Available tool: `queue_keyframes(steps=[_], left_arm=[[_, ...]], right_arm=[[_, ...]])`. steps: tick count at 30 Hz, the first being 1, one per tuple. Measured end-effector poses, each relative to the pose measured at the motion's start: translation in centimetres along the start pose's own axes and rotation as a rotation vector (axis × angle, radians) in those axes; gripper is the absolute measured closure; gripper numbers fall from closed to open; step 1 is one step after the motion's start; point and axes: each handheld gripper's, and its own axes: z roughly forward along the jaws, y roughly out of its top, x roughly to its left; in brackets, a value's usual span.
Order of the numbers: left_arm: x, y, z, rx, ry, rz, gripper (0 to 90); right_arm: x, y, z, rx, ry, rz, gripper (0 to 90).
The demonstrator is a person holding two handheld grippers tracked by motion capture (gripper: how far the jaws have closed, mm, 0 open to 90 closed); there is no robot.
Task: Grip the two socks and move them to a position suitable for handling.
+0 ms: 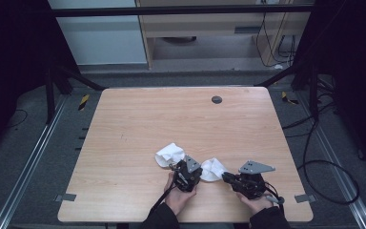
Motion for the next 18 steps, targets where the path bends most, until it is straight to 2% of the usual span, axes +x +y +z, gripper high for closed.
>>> queue_keyframes(steps=[3, 6, 7, 13, 18], left_arm=[[0.0, 0.0, 0.0, 0.000, 0.001, 0.004, 88.4], [-0.1, 0.0, 0.0, 0.000, 0.002, 0.007, 88.4], [-0.1, 0.0, 0.0, -0.002, 0.004, 0.007, 88.4], [-0.2, 0.0, 0.0, 0.001, 0.007, 0.017, 88.4], [-0.1, 0.0, 0.0, 0.001, 0.006, 0.019, 88.4]], right_arm=[[-0.6, 0.2, 0.0, -0.028, -0.048, 0.036, 83.6], [-0.9, 0.3, 0.0, -0.040, -0.067, 0.051, 83.6], [-1.2, 0.5, 0.0, -0.049, -0.086, 0.056, 83.6], [-2.1, 0.5, 0.2, -0.049, -0.117, 0.059, 83.6], [-3.0, 0.5, 0.2, -0.051, -0.152, 0.081, 83.5]])
